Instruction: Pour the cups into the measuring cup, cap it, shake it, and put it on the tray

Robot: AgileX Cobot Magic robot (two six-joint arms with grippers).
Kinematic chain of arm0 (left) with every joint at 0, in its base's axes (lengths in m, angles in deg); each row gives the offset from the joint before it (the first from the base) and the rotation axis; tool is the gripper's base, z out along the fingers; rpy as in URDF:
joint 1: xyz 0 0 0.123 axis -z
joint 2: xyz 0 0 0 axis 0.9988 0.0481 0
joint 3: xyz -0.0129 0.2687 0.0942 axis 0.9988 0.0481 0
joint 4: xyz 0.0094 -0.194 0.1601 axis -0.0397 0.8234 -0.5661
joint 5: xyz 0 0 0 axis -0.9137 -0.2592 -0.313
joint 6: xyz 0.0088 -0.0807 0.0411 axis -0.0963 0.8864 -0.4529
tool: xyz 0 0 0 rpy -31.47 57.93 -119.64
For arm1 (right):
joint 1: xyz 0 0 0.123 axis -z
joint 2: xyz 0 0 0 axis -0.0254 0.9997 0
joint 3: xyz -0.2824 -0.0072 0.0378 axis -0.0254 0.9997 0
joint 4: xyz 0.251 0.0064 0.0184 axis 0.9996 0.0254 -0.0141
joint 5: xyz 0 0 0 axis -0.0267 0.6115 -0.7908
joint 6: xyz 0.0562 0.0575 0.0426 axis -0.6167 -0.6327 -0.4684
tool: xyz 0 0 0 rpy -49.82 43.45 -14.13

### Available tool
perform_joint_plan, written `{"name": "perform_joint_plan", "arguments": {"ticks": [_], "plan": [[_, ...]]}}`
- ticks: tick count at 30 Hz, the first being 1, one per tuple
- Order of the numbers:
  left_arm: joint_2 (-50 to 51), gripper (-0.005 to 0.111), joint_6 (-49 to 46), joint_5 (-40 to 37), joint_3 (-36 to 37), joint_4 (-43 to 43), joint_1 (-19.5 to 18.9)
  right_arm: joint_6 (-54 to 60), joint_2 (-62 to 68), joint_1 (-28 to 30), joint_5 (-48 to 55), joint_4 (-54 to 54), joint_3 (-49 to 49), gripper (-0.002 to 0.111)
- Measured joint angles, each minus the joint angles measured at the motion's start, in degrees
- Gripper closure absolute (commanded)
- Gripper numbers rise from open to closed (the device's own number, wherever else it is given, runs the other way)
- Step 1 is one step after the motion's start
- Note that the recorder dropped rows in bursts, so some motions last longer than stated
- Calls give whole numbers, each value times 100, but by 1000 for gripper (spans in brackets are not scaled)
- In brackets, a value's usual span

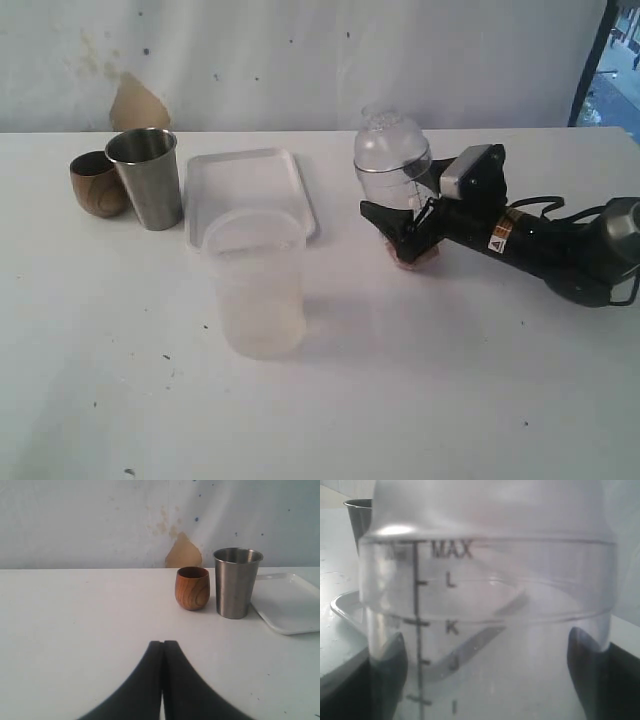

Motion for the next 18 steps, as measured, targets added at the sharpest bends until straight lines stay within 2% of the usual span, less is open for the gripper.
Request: {"name": "perform_joint_plan", "arguments": {"ticks": [9,18], "plan": [[0,107,0,0,0,0,0,-207,-112,-11,206,-98,-82,108],[0,107,0,0,0,0,0,-508,291,-609,214,-140,-738,108]]}}
